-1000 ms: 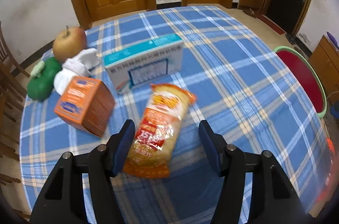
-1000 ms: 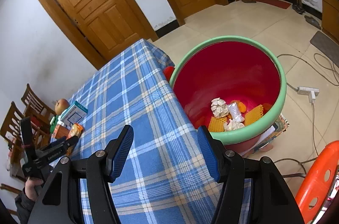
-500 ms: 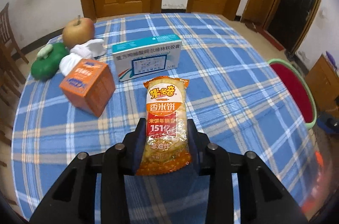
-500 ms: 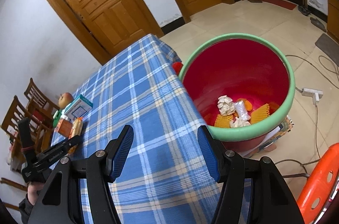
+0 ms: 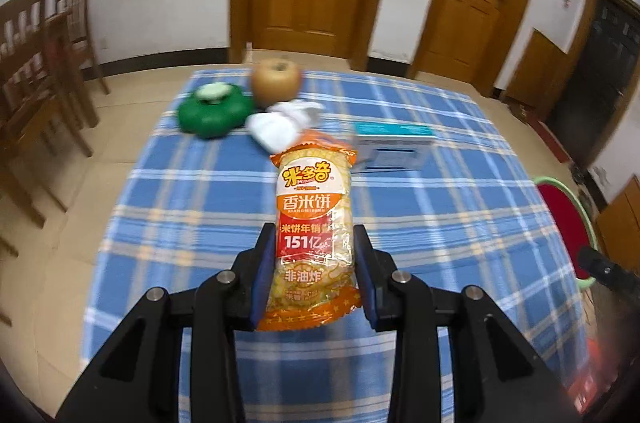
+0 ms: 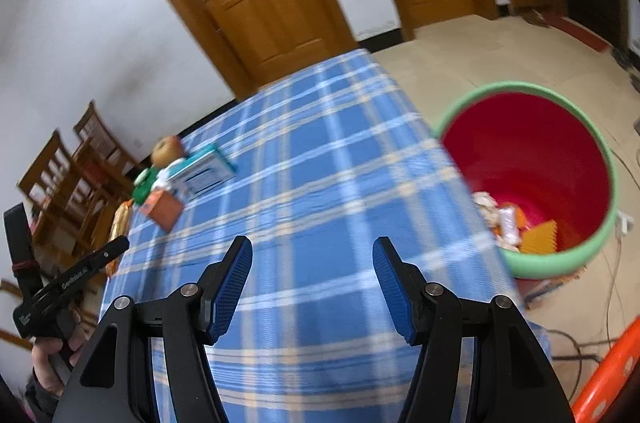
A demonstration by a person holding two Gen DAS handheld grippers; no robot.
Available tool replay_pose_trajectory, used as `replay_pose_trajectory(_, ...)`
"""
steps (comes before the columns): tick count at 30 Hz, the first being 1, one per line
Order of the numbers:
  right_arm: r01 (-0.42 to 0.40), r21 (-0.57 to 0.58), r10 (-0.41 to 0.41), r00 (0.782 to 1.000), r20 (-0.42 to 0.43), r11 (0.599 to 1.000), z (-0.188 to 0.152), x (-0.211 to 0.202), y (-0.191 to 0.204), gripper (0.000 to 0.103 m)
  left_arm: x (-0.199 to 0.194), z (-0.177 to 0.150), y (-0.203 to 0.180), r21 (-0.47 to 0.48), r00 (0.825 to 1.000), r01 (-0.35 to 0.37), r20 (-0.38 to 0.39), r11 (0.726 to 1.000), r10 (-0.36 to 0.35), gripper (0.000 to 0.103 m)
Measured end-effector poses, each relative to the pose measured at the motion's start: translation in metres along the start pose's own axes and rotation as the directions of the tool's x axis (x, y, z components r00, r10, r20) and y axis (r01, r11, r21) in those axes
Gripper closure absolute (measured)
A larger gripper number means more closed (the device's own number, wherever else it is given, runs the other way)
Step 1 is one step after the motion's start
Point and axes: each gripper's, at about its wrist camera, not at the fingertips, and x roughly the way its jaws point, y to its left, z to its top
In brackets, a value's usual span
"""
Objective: Collect trash
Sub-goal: 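Move the right tool toward the orange box while the left tool holds the cracker bag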
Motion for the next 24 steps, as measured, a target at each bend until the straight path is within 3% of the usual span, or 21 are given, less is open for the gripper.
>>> replay_pose_trajectory(5,-0.051,-0.091,0.049,0.998,-0.031,0.995,0.008,0.016,0.038,0.039,0.001,-0.003,0.031,-0.073,0.997,-0.073,-0.010,0.995,0.072,0.066)
replay_pose_trajectory(13,-0.149,-0.201,0.132,0.987,-0.095,0.968,0.017,0.049,0.088,0.039,0.005,-0.010,0.052,-0.128,0.995,-0.101,-0.020,0.987,0.099,0.066)
replay_pose_trajectory(17,-0.203,-0.237,0.173,0.975,-0.142,0.950,0.022,0.071,0.110,0.026,0.009,-0.009,0.059,-0.143,0.990,-0.138,-0.020,0.980,0.136,0.066)
replay_pose_trajectory(24,-0.266,-0.285,0.214,0.956,-0.201,0.921,0.030,0.106,0.143,0.026,0.011,-0.004,0.082,-0.196,0.986,-0.168,-0.021,0.966,0.167,0.066)
